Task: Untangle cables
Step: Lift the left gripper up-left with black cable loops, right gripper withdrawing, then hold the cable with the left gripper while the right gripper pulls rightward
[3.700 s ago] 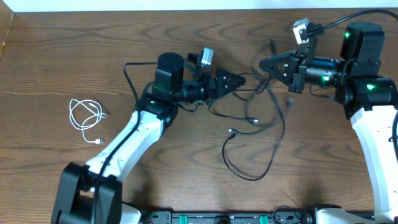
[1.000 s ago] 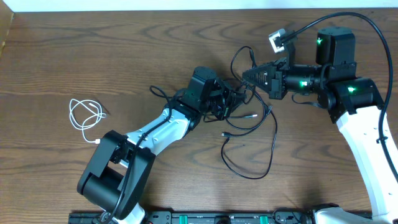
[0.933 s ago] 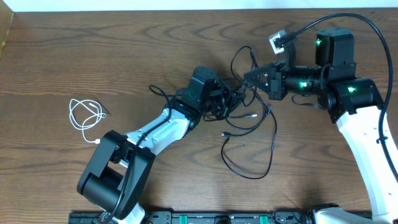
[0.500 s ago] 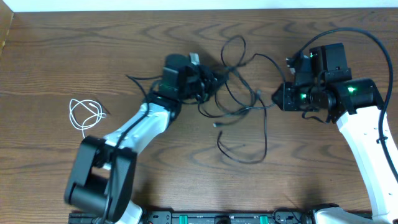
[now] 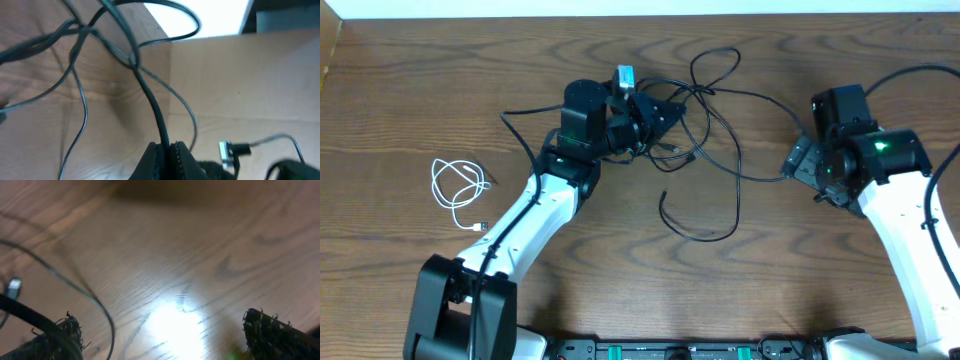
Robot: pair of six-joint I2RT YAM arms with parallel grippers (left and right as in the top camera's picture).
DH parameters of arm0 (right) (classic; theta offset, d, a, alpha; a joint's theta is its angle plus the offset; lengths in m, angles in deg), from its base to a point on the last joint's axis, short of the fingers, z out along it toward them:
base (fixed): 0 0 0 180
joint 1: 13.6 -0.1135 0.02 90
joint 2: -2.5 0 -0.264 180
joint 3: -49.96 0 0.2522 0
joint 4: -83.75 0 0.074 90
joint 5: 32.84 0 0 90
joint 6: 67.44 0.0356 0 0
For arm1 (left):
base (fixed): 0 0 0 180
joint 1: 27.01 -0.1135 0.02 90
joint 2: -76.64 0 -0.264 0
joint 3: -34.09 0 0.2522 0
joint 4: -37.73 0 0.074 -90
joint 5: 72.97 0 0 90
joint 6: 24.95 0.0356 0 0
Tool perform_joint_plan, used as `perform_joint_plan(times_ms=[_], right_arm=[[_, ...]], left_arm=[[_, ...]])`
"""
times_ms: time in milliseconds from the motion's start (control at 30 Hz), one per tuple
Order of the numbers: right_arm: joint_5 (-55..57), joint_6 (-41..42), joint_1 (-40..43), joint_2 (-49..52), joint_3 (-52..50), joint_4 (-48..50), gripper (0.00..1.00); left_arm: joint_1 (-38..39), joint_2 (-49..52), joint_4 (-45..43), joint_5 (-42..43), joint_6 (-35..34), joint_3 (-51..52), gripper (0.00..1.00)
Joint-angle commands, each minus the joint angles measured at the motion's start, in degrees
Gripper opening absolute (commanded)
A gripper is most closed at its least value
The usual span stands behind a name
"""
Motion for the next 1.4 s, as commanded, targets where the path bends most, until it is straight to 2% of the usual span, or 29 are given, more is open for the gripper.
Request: perform_joint_plan(times_ms=[0,100,200,333,400,500,567,633,867,967,1067,1200,1300,1367], right_arm=[[4.7,7.3,0.2,-0.1,-2.4,0.5,0.99],[4.8,7.4,0.3,-0.1,-3.3,0.8,0.99],[4.5,7.6,0.4,-0.1,-3.5,1.3,0.99],[3.2,7.3,0.5,-0.1,-3.5,2.3,0.99],[-0.4,2.6,0.4,-0.1,-3.5,3.5,0.99],[-13.3,-11.9,0.4,-0.1,-3.5,7.9,0.99],[-32.8,-26.8,0.5,-0.1,-3.4,13.1,0.99],[-45.7,-32.3,0.7,-0.2,-3.3,16.5,0.99],[-59.2,-34.1,4.8,-3.6,-3.0,20.8,0.99],[-63.0,-37.5,8.8,-8.9,-3.0,20.2,0.99],[-61.1,-39.5,10.6,-12.7,-3.0,20.3,0.99],[-47.7,-35.3,11.1,-16.0,-3.0,20.3,0.99],[-37.9,-29.3,10.9,-15.9,-3.0,20.0,0.9],[-35.1,-29.2,10.5,-14.8,-3.0,20.7,0.86]], left_arm=[[-0.4,-3.0,-0.6,4.5,10.6,-1.1,0.08],[-0.7,-3.9,-0.6,8.4,16.5,-1.1,0.07],[-1.8,-5.4,-1.1,12.4,19.5,-1.1,0.08],[-3.7,-8.3,-11.7,24.6,20.4,-1.1,0.07],[-4.3,-9.7,-19.3,30.4,20.4,-1.1,0.08],[-5.0,-11.5,-24.7,34.5,20.5,-1.1,0.08],[-5.3,-11.7,-24.5,35.6,20.5,-1.0,0.08],[-5.3,-11.1,-22.7,36.7,20.5,-1.0,0.08],[-5.3,-7.9,-12.0,36.7,26.4,-1.0,0.08],[-5.3,-5.5,-5.8,31.8,28.0,-1.0,0.08],[-5.2,-3.7,-5.7,31.0,28.0,-1.0,0.08],[-4.5,-3.5,-6.3,35.2,28.0,-1.0,0.08],[-4.0,-3.5,-8.1,41.2,27.9,-1.0,0.08],[-3.4,-3.6,-8.3,44.3,27.9,-1.0,0.08]])
